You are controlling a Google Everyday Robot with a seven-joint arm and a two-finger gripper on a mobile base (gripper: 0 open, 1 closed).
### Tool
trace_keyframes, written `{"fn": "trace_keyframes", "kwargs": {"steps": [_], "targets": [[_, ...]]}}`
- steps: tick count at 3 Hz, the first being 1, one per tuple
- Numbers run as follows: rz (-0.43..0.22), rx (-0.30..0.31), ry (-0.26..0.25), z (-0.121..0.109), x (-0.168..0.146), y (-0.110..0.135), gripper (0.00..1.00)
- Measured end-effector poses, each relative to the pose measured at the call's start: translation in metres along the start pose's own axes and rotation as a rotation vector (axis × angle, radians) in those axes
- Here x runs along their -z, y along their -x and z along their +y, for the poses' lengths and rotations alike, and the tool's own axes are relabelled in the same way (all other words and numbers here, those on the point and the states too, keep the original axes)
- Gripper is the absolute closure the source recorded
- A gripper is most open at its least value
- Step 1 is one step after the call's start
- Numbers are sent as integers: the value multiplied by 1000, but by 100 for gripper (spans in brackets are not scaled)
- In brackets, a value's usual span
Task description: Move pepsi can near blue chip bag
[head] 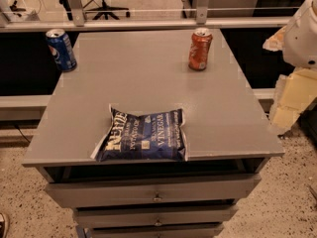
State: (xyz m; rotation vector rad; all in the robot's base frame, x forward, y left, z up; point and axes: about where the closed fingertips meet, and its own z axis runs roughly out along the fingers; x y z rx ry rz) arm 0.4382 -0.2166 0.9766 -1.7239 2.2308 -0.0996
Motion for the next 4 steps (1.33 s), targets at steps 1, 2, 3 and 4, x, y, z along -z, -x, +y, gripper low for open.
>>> {"fn": "trace_keyframes", "kwargs": {"steps": [1, 2, 3, 4], "targets": [[0, 0, 0, 0, 0, 0, 0], [-42, 33, 3, -2, 2, 16, 0], [-171, 64, 13, -21, -13, 77, 0], [-366, 54, 13, -55, -45, 170, 0]]}}
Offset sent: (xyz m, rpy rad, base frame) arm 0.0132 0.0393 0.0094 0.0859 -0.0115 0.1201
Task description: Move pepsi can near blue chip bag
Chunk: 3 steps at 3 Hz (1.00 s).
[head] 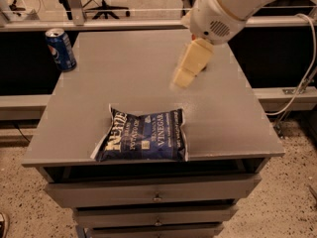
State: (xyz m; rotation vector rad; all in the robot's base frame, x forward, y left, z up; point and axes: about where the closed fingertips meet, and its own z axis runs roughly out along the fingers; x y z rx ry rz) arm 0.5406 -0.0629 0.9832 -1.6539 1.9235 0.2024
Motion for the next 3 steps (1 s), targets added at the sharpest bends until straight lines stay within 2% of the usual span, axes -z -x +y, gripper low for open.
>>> {"fn": "trace_keyframes", "kwargs": {"steps": [1, 2, 3], "targets": [[-160, -14, -19, -38, -49, 66, 0], [-160, -14, -19, -38, -49, 66, 0], [-203, -41, -45, -46, -60, 77, 0]]}}
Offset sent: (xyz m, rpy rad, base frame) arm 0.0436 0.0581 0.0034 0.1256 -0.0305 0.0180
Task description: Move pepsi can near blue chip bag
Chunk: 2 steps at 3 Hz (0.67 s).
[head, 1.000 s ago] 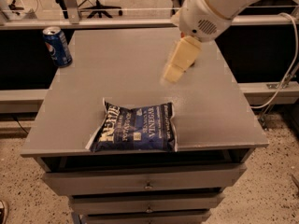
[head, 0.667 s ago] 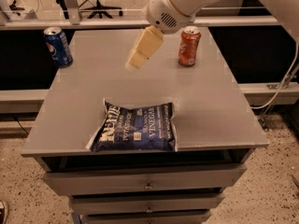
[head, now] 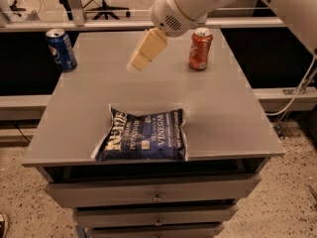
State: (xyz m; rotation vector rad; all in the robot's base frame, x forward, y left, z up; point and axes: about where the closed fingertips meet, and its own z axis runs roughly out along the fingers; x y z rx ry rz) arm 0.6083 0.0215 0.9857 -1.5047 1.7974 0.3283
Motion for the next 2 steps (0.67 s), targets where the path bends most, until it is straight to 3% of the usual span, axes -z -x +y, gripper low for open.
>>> {"fn": "trace_keyframes", "kwargs": {"steps": [1, 2], "targets": [[-155, -24, -17, -25, -41, 34, 0], [-325, -57, -14, -55, -102, 69, 0]]}}
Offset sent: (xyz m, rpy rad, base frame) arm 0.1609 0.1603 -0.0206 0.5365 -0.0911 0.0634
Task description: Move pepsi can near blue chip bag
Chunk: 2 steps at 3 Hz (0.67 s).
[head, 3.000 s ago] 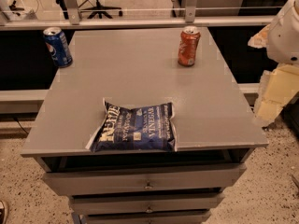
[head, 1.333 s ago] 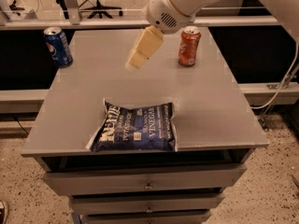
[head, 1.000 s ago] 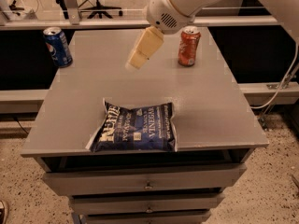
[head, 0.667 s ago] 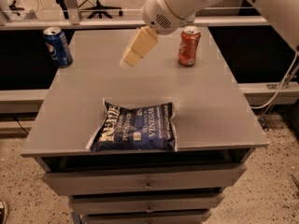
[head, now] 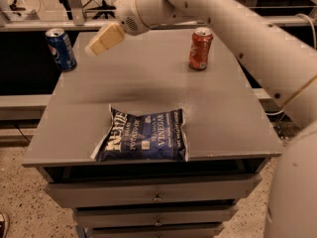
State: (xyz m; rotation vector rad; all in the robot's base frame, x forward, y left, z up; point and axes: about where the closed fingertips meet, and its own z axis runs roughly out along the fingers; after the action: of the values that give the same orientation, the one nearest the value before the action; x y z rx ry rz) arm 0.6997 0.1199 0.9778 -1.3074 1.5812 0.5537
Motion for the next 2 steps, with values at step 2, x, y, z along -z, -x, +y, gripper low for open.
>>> {"fn": "trace_keyframes", "kwargs": {"steps": [2], "targets": [[-168, -10, 54, -25, -134, 11, 0]]}}
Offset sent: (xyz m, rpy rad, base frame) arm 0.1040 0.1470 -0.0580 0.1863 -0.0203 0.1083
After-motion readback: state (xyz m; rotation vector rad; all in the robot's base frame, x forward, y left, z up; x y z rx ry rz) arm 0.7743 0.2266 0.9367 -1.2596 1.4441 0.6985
